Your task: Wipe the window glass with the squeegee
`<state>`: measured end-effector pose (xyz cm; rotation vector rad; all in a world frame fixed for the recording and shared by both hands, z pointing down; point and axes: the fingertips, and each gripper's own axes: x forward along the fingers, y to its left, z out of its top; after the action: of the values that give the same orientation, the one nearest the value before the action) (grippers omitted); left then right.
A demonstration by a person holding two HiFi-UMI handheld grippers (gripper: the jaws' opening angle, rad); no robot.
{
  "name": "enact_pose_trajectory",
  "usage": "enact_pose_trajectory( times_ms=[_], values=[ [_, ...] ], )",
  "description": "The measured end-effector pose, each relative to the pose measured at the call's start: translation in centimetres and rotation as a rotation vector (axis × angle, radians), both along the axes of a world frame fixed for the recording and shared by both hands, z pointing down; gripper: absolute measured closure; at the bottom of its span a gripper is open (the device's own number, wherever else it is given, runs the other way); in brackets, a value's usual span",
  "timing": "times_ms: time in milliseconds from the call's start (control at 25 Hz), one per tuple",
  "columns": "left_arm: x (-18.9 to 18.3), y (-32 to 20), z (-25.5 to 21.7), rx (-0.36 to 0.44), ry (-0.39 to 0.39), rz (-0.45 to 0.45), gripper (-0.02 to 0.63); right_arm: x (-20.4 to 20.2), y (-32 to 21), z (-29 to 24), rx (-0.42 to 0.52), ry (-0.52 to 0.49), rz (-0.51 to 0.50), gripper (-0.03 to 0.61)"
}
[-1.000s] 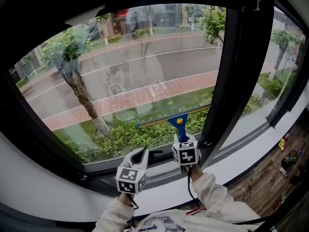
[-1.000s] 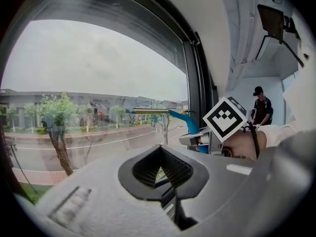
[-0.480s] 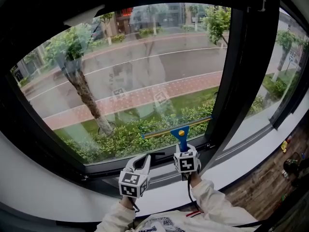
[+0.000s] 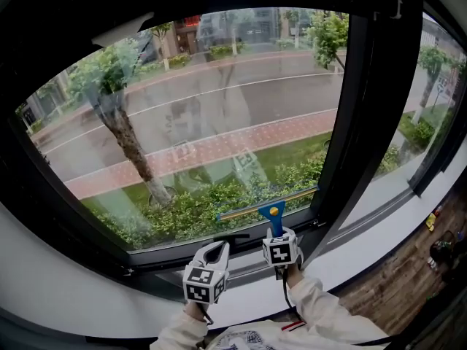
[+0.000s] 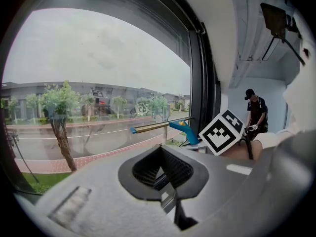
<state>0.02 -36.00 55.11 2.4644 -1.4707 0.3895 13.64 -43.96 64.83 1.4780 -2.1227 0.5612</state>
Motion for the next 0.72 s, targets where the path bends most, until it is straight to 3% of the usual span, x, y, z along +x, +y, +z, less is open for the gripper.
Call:
enact_pose_trajectory(
  times_ms=[360, 720],
  values=[
    [-0.1, -0.2, -0.2, -0.006, 0.027, -0.012, 0.614, 1.1, 0.4, 2.9, -0.09, 0.071, 0.035, 0.532],
    [-0.1, 0.1, 1.4, -0.048, 0.044, -0.031, 0.614, 1.2, 1.0, 4.9, -0.152, 0.076, 0.043, 0.532]
  ],
)
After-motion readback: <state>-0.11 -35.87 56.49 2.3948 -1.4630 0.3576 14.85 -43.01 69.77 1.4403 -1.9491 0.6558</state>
